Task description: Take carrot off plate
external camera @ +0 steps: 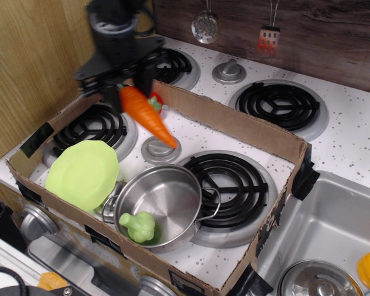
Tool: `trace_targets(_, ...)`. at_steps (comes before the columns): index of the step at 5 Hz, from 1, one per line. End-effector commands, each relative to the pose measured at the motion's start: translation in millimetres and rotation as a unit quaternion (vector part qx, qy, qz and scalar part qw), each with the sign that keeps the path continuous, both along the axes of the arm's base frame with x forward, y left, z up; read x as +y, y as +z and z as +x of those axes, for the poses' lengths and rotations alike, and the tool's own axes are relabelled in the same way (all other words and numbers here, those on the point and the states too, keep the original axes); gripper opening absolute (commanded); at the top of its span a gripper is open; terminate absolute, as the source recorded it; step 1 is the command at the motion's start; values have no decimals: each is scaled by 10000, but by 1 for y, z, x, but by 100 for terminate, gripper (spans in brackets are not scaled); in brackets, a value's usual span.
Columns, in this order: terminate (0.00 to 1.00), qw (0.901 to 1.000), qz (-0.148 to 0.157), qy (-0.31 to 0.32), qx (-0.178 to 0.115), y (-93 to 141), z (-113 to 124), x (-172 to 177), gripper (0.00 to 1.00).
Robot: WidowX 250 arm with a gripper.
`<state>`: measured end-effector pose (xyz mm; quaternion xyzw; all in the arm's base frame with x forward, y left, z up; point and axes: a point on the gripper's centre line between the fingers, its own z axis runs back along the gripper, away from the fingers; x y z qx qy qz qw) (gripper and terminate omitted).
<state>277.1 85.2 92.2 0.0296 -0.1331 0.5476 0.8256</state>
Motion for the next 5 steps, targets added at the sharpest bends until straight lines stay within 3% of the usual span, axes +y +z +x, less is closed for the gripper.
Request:
trace_targets(1,0,9946,-272,728,-687,-26,27,-52,0)
trace_targets(3,0,9876,-467,816,-1254,-65,44,-65,0)
trace_targets(4,0,9868,-351,592,-1465,-62,49,-61,100)
trace_targets(5,0,9878,-194,520,-1454,-46,52,-58,100)
